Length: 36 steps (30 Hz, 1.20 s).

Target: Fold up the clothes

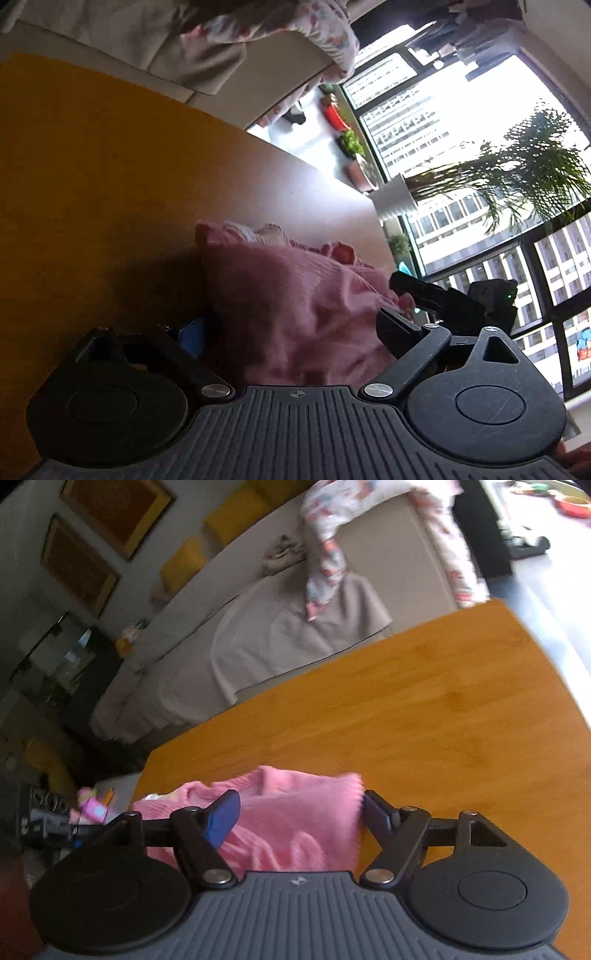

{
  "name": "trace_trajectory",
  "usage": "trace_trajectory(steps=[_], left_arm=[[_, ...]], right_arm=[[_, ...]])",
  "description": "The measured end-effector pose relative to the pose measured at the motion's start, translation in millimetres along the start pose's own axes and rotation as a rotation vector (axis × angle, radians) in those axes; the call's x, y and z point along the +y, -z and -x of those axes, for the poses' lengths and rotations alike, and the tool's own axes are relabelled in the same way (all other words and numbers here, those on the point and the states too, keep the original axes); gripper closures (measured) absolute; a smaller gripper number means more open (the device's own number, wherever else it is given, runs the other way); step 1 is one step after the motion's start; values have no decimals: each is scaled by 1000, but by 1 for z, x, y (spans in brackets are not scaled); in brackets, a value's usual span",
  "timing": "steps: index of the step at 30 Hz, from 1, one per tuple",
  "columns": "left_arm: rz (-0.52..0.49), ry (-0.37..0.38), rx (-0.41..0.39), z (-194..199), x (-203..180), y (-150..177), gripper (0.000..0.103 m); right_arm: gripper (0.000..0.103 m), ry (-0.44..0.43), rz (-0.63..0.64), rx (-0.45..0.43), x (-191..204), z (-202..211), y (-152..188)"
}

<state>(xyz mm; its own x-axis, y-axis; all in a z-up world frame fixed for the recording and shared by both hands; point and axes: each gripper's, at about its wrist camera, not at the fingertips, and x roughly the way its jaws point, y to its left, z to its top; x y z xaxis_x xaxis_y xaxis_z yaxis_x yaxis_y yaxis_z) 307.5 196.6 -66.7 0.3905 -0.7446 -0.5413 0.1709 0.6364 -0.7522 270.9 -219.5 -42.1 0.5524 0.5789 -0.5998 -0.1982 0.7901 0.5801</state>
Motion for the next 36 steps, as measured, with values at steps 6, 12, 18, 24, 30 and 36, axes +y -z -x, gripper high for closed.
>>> trace_trajectory(steps=[6, 12, 18, 24, 30, 36], left_arm=[[11, 55, -12, -32, 5, -27, 21], [-36, -1, -3, -41, -2, -21, 68], [-160, 64, -60, -3, -47, -12, 76], [-292, 91, -88, 41, -104, 36, 76], [-400, 65, -78, 87, -137, 108, 76], [-384, 55, -17, 109, -130, 191, 66]], right_arm=[[52, -31, 196, 109, 39, -45, -14], [84, 20, 263, 121, 54, -41, -10], [86, -5, 318, 19, 79, 21, 0], [86, -13, 438, -59, 121, 98, 38], [86, -10, 518, -49, 153, 154, 111], [86, 22, 554, 40, 158, 167, 195]])
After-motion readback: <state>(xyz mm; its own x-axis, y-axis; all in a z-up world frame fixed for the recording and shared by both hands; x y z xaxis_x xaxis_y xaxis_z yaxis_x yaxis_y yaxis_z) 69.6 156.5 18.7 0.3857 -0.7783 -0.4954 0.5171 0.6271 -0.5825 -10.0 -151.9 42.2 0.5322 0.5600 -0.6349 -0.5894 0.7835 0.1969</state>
